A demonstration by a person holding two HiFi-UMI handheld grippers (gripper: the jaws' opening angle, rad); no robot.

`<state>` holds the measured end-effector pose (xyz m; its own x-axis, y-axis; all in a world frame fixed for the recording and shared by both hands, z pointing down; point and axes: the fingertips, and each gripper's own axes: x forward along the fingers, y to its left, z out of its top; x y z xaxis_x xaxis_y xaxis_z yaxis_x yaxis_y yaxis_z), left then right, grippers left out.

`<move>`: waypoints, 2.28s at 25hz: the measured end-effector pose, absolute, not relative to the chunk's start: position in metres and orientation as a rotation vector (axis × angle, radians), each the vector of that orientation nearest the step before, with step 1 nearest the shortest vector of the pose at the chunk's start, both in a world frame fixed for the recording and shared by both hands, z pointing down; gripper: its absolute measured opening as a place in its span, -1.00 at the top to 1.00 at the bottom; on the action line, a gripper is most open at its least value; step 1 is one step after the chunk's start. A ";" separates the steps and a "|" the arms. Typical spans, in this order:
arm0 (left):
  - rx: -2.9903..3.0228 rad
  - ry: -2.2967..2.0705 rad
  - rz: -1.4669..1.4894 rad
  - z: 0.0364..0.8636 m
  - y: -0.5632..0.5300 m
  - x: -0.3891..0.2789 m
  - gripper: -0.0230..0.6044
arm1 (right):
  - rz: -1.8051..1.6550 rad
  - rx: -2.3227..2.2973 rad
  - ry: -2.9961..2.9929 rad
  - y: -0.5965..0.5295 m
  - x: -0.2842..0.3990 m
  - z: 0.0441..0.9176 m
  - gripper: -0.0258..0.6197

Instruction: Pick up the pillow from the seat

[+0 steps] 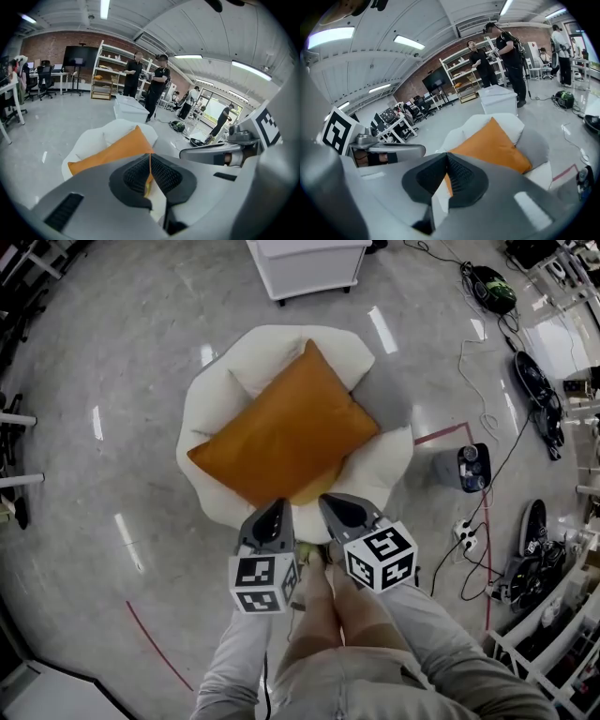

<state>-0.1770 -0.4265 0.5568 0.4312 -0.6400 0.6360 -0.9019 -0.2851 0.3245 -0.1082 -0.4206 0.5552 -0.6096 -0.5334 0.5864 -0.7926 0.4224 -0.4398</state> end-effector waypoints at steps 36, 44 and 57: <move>2.264 -0.842 1.398 0.798 -0.589 -0.203 -0.33 | 1.856 1.695 -1.988 -0.465 -0.033 0.891 -0.29; 2.245 -0.806 1.409 0.808 -0.641 -0.213 -0.52 | 1.993 1.652 -1.989 -0.480 -0.037 0.940 -0.53; 2.133 -0.393 1.437 0.871 -0.637 -0.193 -0.79 | 2.134 1.419 -2.145 -0.501 -0.052 0.981 -0.85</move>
